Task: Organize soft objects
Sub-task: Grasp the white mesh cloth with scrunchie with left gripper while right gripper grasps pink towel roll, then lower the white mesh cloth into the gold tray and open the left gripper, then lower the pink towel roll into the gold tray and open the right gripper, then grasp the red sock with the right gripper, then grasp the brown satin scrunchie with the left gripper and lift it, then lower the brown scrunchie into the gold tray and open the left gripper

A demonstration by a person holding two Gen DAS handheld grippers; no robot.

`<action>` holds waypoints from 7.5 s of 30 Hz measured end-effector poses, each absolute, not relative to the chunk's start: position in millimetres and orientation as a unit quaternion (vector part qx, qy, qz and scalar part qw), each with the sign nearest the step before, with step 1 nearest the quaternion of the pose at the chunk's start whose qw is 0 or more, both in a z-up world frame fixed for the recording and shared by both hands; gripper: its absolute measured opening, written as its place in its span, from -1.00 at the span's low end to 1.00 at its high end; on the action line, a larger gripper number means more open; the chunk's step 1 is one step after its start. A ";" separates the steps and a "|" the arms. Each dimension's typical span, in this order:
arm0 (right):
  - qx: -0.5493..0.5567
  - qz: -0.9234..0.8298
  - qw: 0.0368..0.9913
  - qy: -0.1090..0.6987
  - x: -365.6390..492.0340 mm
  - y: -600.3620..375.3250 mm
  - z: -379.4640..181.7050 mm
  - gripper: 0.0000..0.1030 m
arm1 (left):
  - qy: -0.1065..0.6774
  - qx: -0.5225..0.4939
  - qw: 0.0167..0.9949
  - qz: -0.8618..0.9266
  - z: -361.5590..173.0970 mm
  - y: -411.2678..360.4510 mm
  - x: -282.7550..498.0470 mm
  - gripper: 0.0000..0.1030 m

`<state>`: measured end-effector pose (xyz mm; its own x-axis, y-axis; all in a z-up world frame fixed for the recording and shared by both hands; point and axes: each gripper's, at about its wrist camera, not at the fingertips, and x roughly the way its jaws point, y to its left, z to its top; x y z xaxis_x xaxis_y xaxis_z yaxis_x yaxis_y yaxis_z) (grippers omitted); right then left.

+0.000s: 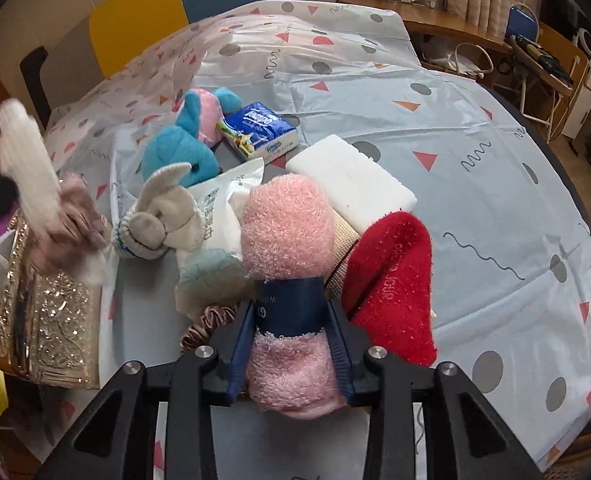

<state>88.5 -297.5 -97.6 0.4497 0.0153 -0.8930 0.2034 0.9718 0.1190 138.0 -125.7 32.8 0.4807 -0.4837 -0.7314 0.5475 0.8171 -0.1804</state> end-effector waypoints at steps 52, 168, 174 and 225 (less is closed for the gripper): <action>0.082 -0.058 0.896 0.432 78.3 -279.8 -57.5 -0.41 | 0.425 -0.079 0.899 0.075 -65.0 190.7 36.7 0.30; 0.212 -0.146 0.847 0.464 53.1 -383.1 -71.1 -0.56 | 0.427 0.175 0.844 -0.274 -98.4 -199.2 40.8 0.62; 0.211 -0.146 0.844 0.471 56.0 -383.2 -74.6 -0.56 | 0.433 0.202 0.837 -0.265 -113.3 -219.5 58.8 0.68; 0.082 -0.029 0.857 0.509 75.6 -315.2 -89.0 -0.59 | 0.350 -0.033 0.936 0.010 22.3 114.7 139.8 -0.69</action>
<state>75.6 -315.2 -89.0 0.4812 0.0337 -0.8760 0.1322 0.9850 0.1105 139.8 114.7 22.3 0.7552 -0.0036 -0.6554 -0.0421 0.9977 -0.0540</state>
